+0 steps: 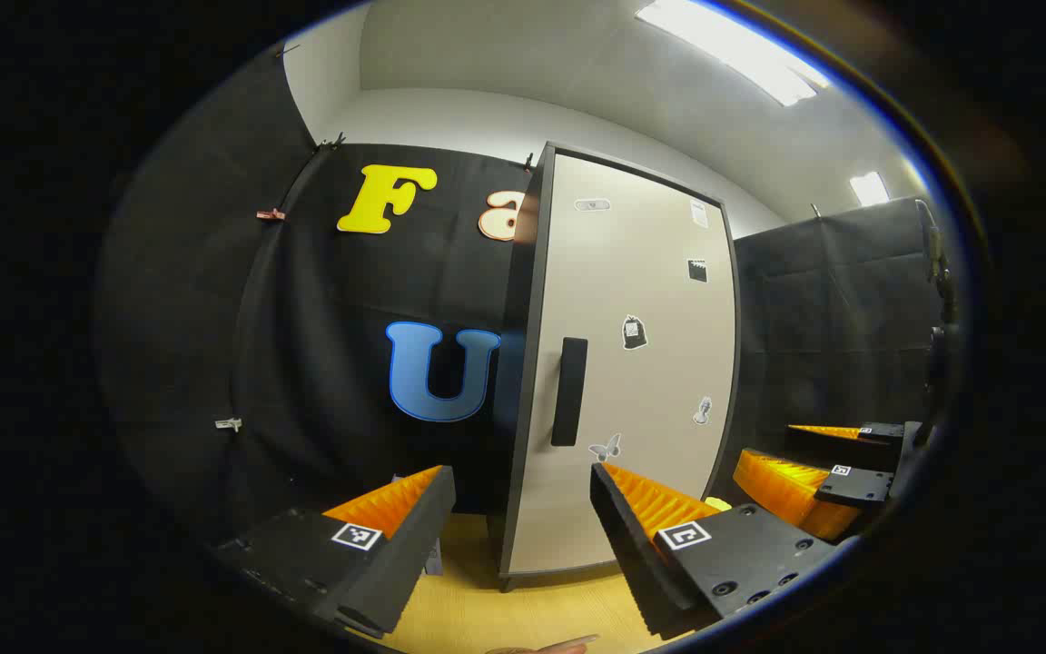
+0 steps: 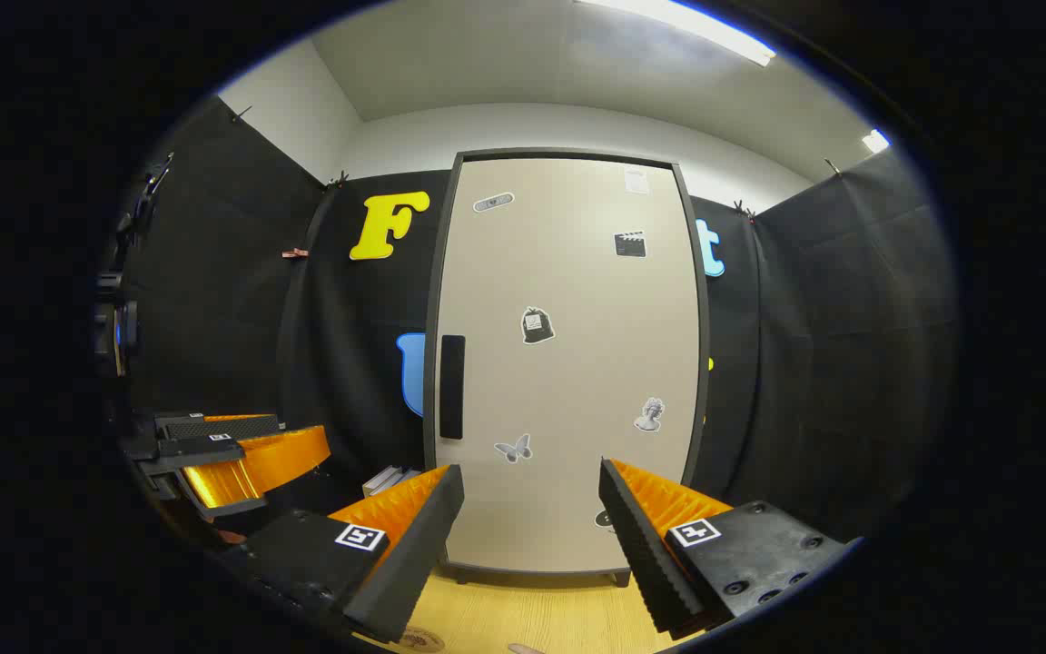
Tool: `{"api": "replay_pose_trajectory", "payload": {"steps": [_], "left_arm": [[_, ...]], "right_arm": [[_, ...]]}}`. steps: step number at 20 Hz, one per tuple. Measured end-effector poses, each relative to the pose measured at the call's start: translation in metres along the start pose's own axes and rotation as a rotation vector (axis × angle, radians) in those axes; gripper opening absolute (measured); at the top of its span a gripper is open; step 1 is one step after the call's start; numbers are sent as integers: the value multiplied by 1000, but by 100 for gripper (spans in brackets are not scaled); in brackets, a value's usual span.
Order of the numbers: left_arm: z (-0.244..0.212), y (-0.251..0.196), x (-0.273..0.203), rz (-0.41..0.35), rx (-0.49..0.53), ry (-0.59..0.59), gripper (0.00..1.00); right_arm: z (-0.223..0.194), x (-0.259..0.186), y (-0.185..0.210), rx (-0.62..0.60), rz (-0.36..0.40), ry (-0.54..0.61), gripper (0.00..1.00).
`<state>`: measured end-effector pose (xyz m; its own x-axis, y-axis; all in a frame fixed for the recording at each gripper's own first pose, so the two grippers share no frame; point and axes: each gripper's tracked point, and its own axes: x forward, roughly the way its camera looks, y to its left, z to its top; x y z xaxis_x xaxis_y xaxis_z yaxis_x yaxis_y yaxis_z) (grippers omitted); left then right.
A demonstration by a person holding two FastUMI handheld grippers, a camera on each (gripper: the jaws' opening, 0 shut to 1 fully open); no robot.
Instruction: Open the cabinet door with the right hand, grasp the bottle in the cabinet with the left hand and place it on the coaster, then close the cabinet door with the right hand.
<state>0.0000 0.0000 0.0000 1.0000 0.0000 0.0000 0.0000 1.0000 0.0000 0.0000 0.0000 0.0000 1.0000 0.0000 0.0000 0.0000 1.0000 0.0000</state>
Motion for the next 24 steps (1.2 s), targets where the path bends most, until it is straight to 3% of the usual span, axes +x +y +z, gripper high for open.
{"api": "replay_pose_trajectory", "payload": {"steps": [24], "left_arm": [[0,11,-22,13,19,-6,95]], "right_arm": [[12,9,20,15,65,-34,97]]}}
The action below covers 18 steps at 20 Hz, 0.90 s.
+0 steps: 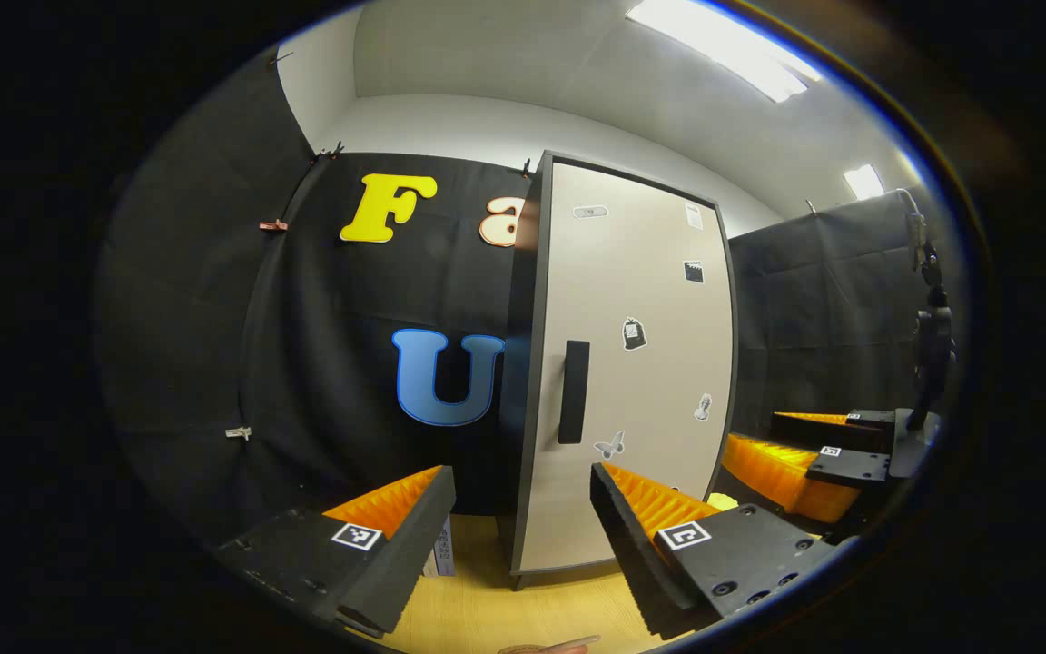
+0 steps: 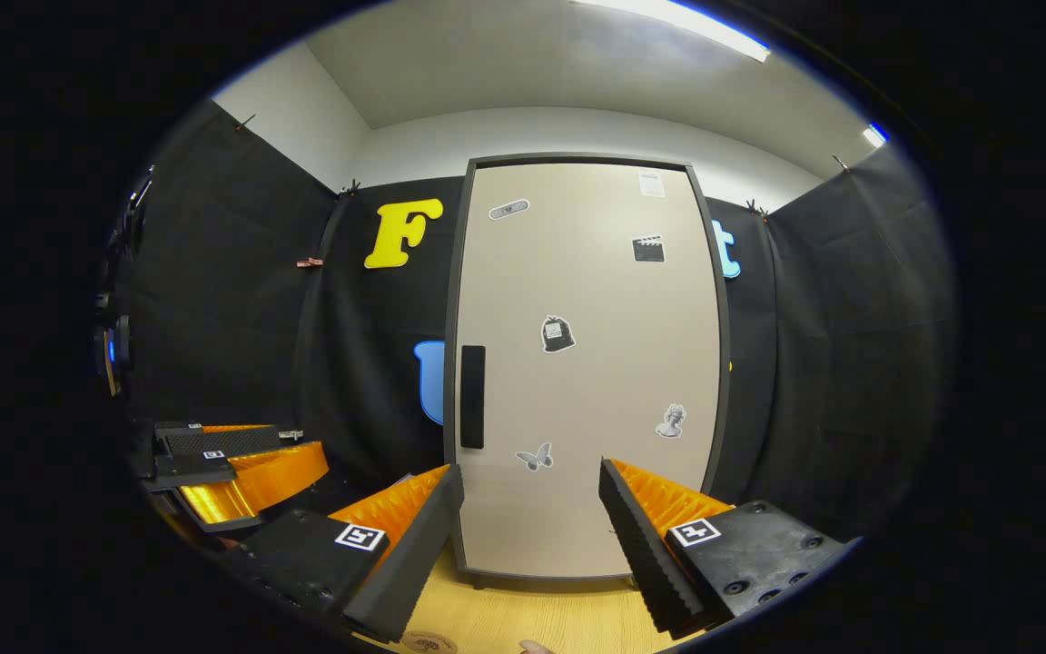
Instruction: Open the cabinet door with the right hand, grasp the bottle in the cabinet with the left hand and place it on the coaster, then close the cabinet door with the right hand.
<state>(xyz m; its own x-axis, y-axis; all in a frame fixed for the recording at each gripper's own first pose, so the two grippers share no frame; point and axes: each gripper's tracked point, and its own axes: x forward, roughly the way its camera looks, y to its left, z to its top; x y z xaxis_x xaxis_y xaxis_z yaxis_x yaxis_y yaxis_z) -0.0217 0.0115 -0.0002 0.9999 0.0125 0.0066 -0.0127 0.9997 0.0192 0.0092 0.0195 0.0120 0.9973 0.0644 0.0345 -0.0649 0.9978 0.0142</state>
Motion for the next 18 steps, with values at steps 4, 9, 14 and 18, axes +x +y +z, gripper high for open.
{"api": "replay_pose_trajectory", "payload": {"steps": [4,9,14,18], "left_arm": [[-3,15,-14,27,-1,7,95],[-4,32,-27,48,-7,11,95],[-15,59,-30,88,-42,38,95],[-17,87,-34,143,-44,39,94]], "right_arm": [[9,22,20,6,32,-31,97],[9,56,38,19,29,-47,97],[-4,98,51,22,11,-12,97],[-11,132,64,9,15,-27,97]]}}
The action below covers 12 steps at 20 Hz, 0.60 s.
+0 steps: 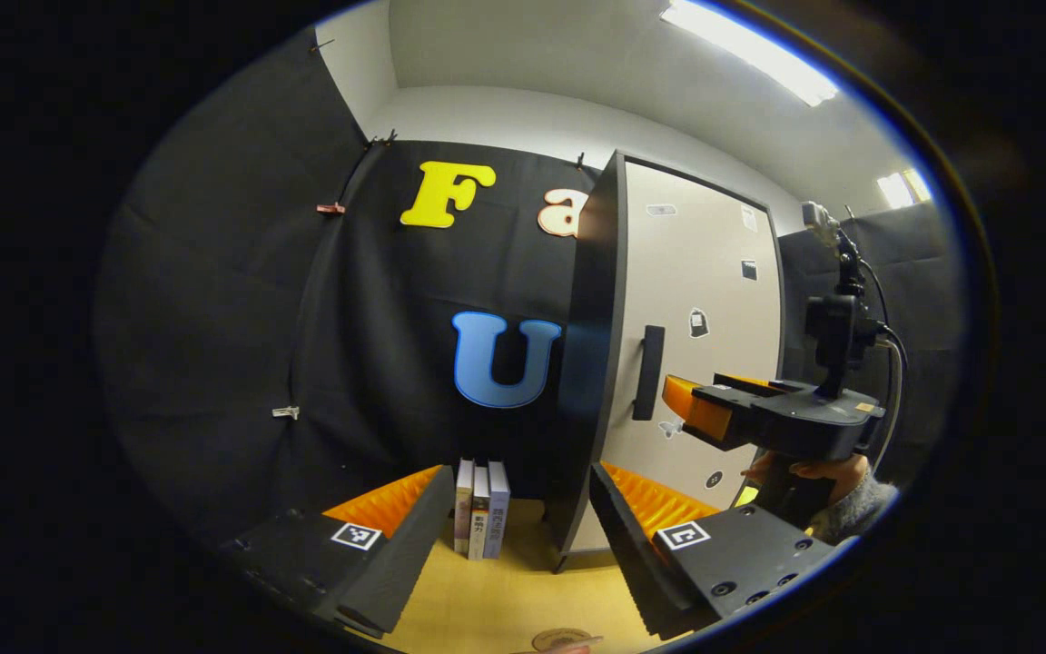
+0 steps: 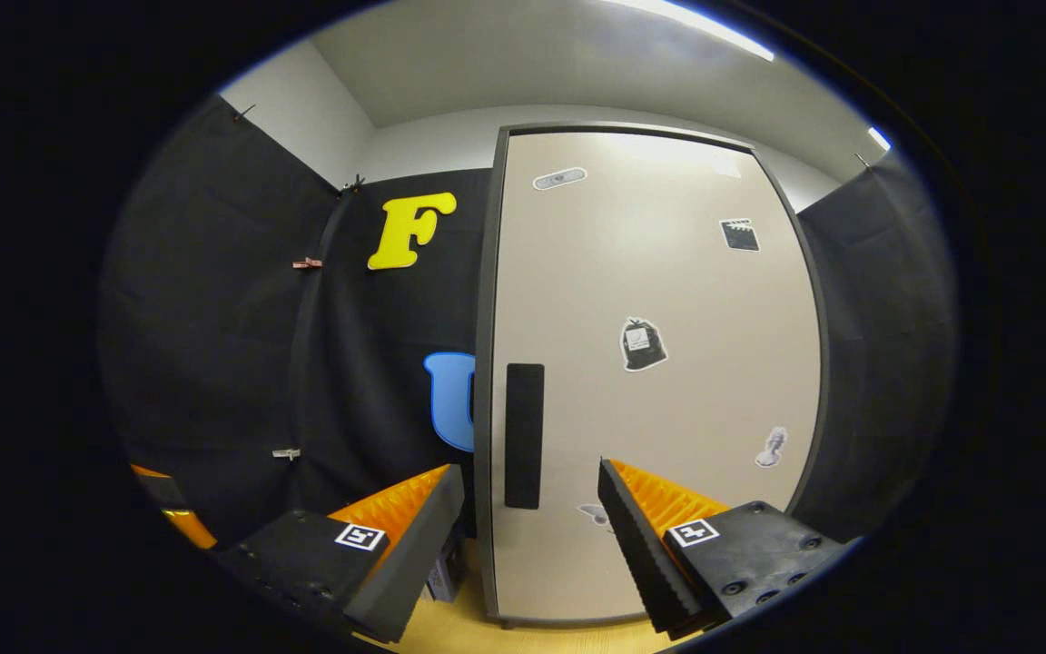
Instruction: Open the cabinet door with the right hand, grasp the bottle in the cabinet with the left hand and place it on the coaster, then close the cabinet door with the right hand.
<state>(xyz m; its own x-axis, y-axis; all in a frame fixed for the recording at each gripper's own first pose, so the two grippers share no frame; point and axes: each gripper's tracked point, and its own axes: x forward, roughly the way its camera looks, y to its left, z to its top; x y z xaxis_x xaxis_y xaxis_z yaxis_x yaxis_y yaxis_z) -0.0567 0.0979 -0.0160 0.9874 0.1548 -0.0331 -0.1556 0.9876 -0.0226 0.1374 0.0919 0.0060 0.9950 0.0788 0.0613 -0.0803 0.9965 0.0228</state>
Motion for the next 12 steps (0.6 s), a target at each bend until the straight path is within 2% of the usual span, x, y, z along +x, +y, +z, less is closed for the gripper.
{"api": "replay_pose_trajectory", "payload": {"steps": [7,9,12], "left_arm": [[-2,27,5,46,23,6,94],[-6,34,9,57,26,16,94],[-8,38,12,60,23,24,94]], "right_arm": [[-24,52,-4,-12,-93,22,90],[-30,62,-1,-6,-88,28,89],[-35,72,-4,-23,-111,29,81]]}}
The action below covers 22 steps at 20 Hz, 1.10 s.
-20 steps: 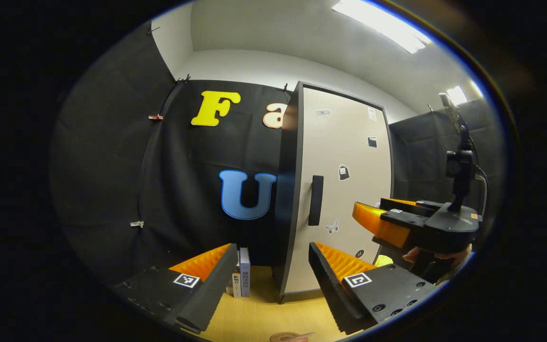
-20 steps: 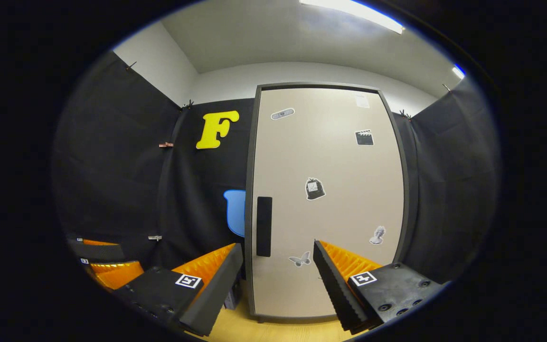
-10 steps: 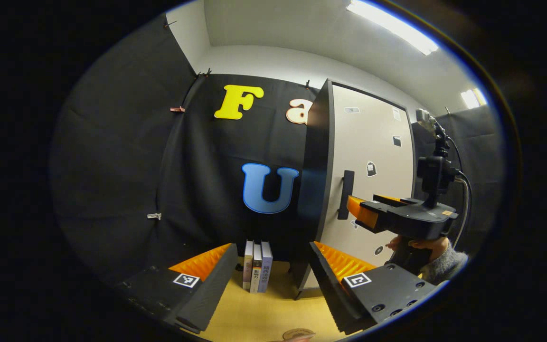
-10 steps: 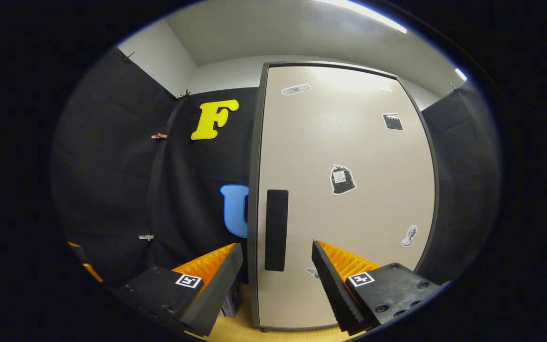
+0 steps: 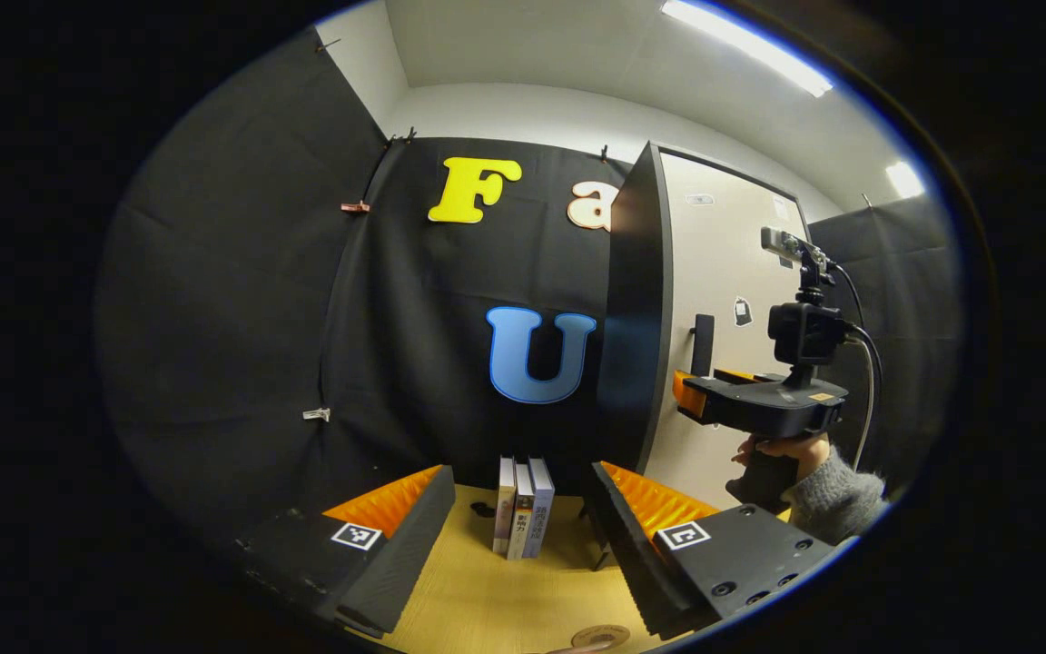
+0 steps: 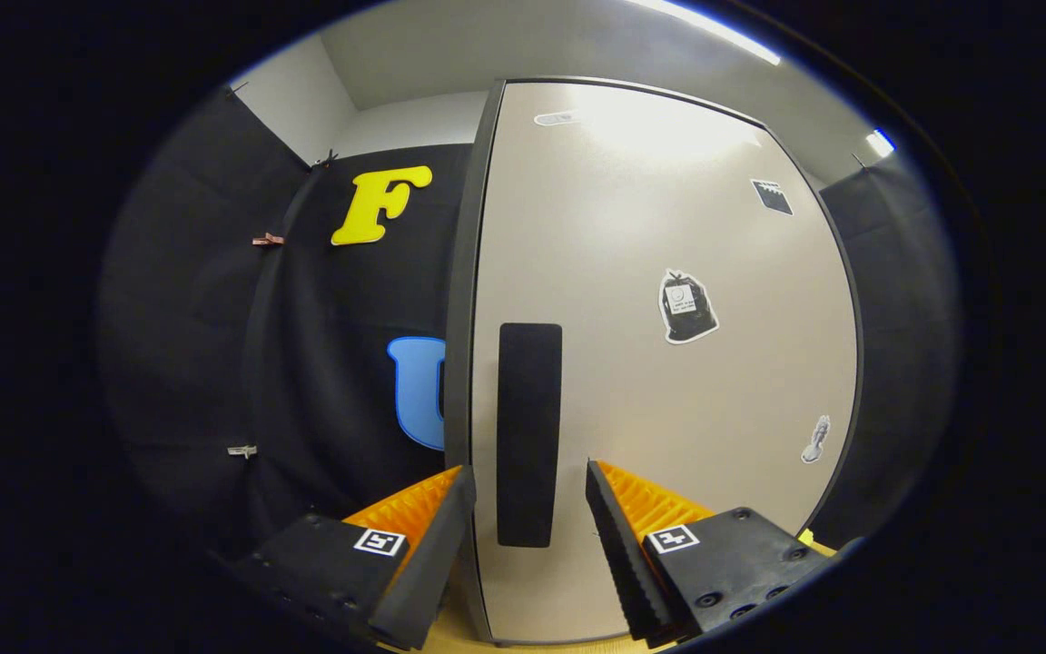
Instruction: Open the cabinet door with the right hand, grasp the bottle in the cabinet with the left hand and place it on the coaster, then close the cabinet door with the right hand.
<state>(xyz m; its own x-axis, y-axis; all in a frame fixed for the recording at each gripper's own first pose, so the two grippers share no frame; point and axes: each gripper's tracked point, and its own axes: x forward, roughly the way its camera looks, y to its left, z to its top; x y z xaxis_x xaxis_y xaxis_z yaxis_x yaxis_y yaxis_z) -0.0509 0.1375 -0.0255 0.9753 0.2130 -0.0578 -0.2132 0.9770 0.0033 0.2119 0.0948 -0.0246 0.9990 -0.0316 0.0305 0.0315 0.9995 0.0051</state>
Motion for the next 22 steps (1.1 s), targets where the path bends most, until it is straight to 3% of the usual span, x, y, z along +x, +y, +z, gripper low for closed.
{"api": "replay_pose_trajectory", "payload": {"steps": [3,4,5,10,11,14,15,16,17,22], "left_arm": [[-1,4,3,9,8,5,94],[-2,7,2,15,12,5,94],[-2,9,1,22,16,4,94],[-4,18,-6,51,20,5,94],[-4,20,-7,57,18,8,94],[-4,23,-10,65,14,8,94],[-3,23,-12,65,14,4,94],[-2,23,-15,65,14,0,94],[0,22,-18,65,16,-4,94],[7,19,-33,70,23,-24,94]], "right_arm": [[-1,8,-6,-3,-47,-3,75],[0,12,-2,20,-35,-8,60],[3,11,0,36,-38,-12,54],[23,17,-1,24,-79,-57,54],[18,15,-2,16,-83,-52,35],[16,16,-2,10,-80,-26,26],[16,14,-2,0,-81,-9,16],[16,10,-2,-3,-89,-2,16],[14,13,-3,-21,-89,21,6],[18,-17,-3,-3,-40,58,6]]}}
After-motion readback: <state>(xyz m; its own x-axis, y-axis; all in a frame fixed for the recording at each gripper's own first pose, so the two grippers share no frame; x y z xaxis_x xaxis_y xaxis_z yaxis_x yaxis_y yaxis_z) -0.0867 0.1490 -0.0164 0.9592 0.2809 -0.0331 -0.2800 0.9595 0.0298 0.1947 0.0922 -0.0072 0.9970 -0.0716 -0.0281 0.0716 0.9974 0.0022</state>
